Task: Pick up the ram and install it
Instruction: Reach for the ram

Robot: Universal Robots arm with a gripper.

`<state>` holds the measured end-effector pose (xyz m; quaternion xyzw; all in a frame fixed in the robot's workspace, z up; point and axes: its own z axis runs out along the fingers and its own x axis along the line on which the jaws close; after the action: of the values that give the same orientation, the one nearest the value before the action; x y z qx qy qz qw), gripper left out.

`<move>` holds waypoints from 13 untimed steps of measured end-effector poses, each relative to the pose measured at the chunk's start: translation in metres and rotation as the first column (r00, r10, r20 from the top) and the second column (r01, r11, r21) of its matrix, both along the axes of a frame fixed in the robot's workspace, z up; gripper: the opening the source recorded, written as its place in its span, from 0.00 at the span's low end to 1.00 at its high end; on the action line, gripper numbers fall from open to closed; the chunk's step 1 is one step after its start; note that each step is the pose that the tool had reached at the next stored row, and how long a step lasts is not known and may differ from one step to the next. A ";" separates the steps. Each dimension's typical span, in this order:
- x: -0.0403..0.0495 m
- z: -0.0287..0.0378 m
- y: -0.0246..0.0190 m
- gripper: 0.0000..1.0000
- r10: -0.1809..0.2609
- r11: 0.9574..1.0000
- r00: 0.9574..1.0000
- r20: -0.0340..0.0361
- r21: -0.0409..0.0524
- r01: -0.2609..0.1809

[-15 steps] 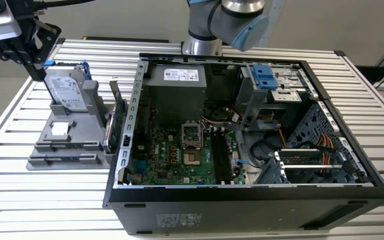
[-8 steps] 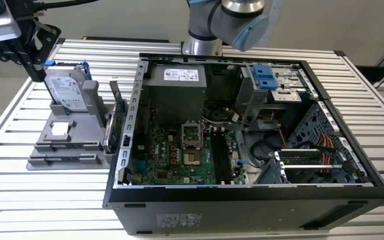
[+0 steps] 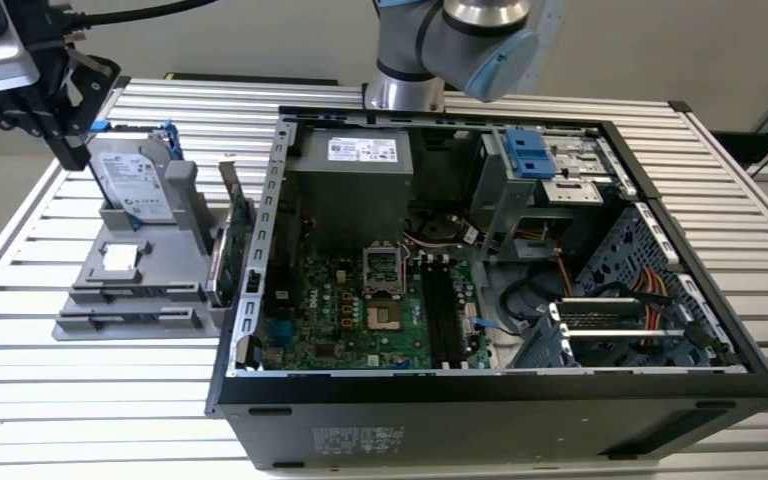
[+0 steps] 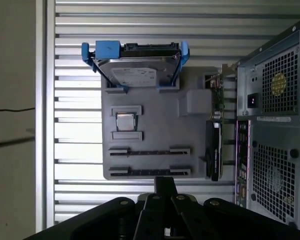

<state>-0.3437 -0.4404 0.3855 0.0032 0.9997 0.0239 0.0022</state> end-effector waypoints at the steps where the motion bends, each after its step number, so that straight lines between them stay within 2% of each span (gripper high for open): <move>1: 0.0000 -0.0001 -0.0007 0.00 0.000 1.000 1.000 0.000 0.000 0.000; 4: 0.0000 -0.0005 -0.0023 0.00 0.000 1.000 1.000 0.000 0.000 0.000; 13: 0.0017 -0.0007 -0.0029 0.00 0.005 1.000 1.000 0.000 0.000 -0.005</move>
<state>-0.3420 -0.4433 0.3848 0.0010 0.9997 0.0239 0.0022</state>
